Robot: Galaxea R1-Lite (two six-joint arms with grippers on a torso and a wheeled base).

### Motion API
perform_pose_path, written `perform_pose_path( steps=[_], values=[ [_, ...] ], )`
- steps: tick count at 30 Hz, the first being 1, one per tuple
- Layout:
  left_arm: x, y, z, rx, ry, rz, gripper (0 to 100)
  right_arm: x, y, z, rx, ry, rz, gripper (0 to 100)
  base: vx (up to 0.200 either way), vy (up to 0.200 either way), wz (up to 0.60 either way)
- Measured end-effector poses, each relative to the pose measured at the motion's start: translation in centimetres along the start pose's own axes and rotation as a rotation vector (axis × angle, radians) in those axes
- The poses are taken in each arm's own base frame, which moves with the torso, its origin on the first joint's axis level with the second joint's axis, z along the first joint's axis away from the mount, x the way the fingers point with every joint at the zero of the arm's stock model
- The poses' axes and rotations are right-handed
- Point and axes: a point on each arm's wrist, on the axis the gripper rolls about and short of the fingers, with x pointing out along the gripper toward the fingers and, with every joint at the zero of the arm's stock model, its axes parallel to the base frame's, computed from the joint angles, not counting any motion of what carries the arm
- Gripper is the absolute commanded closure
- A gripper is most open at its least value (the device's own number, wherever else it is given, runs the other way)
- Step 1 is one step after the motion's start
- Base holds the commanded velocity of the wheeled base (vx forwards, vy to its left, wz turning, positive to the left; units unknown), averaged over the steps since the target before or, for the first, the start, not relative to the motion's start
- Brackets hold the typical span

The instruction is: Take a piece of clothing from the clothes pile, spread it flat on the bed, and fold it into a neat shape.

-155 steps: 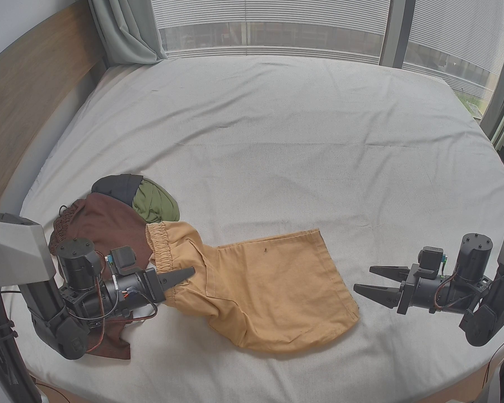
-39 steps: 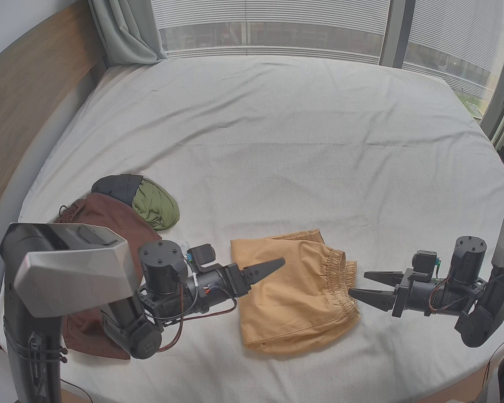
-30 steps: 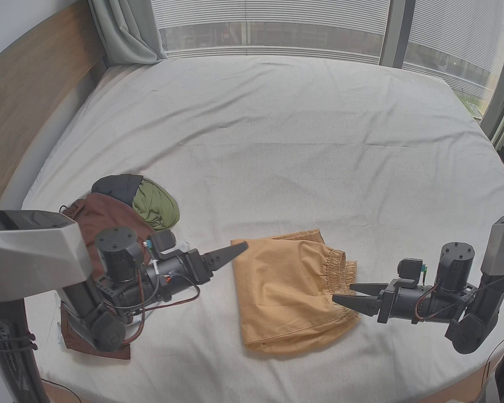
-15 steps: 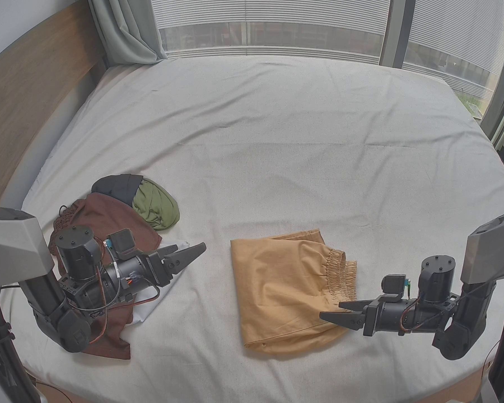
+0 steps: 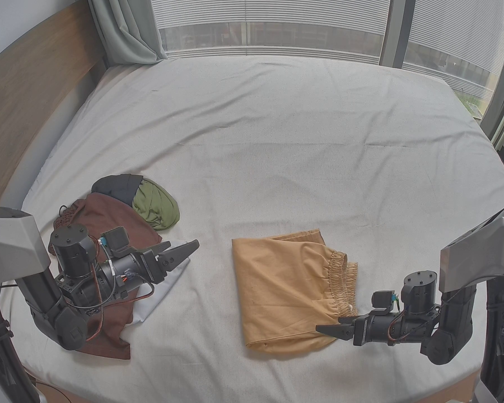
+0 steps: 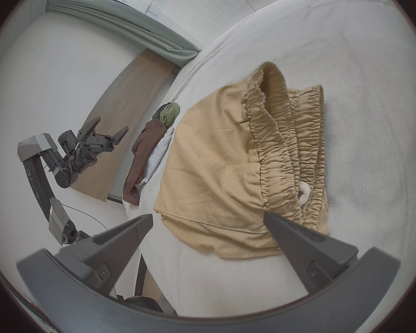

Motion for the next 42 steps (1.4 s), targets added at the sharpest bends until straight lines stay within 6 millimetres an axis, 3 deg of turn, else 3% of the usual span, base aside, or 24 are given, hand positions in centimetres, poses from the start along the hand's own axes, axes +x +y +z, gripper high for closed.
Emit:
perform_pose_path(
  steps=[6, 15, 22, 33, 42],
  values=[
    [0.0, 0.0, 0.0, 0.001, -0.001, 0.002, 0, 0.3, 0.1, 0.7, -0.013, -0.028, 0.010, 0, 0.000, 0.000, 0.00],
    [0.0, 0.1, 0.0, 0.003, 0.001, 0.003, 0, 0.5, 1.6, 4.9, -0.058, -0.190, 0.077, 0, 0.000, 0.000, 0.00],
    [0.0, 0.1, -0.1, 0.006, 0.004, 0.005, 0, 1.7, 1.1, 6.6, -0.045, -0.286, 0.023, 0, 0.000, 0.000, 0.00],
    [0.0, 0.6, -0.1, 0.003, 0.002, 0.016, 0, 4.8, -1.4, 6.6, 0.015, -0.347, -0.086, 0, 0.000, 0.000, 0.00],
    [0.0, 0.6, 0.0, 0.010, 0.014, -0.015, 0, 5.2, -2.0, 6.2, 0.024, -0.337, -0.096, 0, 0.000, 0.000, 0.00]
  ],
)
